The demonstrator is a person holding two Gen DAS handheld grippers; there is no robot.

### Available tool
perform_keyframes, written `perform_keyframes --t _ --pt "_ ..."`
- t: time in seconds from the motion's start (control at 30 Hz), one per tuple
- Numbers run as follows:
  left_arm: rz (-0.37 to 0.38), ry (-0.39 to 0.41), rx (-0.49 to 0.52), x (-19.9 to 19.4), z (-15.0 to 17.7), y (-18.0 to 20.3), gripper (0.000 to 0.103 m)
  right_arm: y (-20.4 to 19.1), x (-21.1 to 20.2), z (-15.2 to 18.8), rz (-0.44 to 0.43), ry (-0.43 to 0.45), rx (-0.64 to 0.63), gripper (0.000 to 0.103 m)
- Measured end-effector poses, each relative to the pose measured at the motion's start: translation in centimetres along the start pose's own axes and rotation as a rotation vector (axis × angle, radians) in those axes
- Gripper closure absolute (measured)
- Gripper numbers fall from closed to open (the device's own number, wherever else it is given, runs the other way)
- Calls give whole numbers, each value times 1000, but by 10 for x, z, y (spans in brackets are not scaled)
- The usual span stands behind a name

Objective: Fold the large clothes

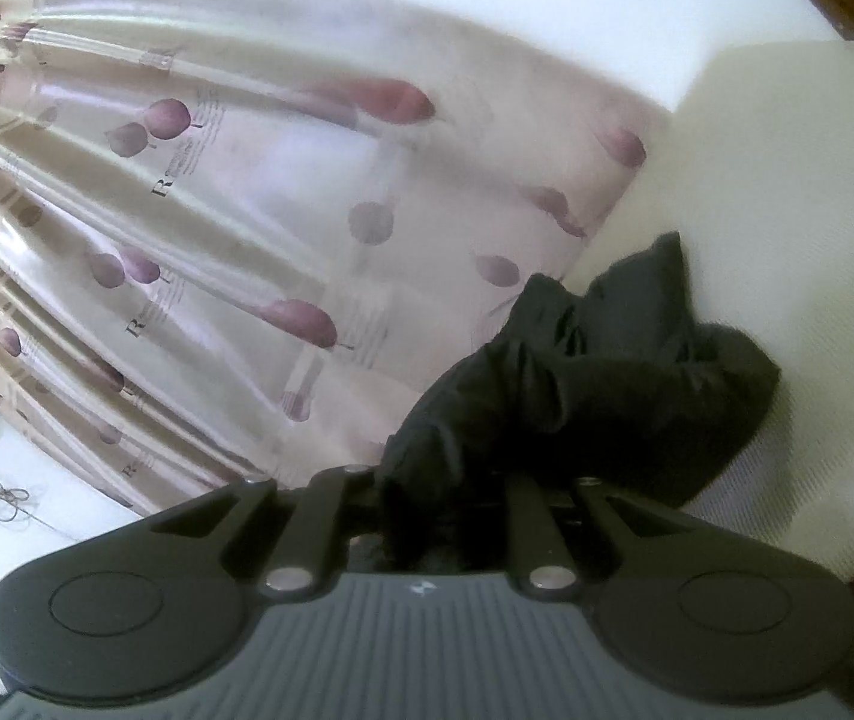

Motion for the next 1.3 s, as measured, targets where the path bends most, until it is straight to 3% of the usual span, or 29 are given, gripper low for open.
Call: perform_keyframes --t 0.63,1.3 --pt "-38 19 15 45 -36 6 90 -11 46 -37 31 17 -24 90" --pt "-131 12 47 110 -59 12 84 1 111 -82 98 31 -12 90"
Point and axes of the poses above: each gripper's, at about its wrist camera, not at the fingertips, and x roughly the way its jaws point, y to its right, z to its underside, the point moved 5 cm from there along x, roughly the way its jaws point, and after that the axes turned 14 degrees about x, right-handed, at the moved point
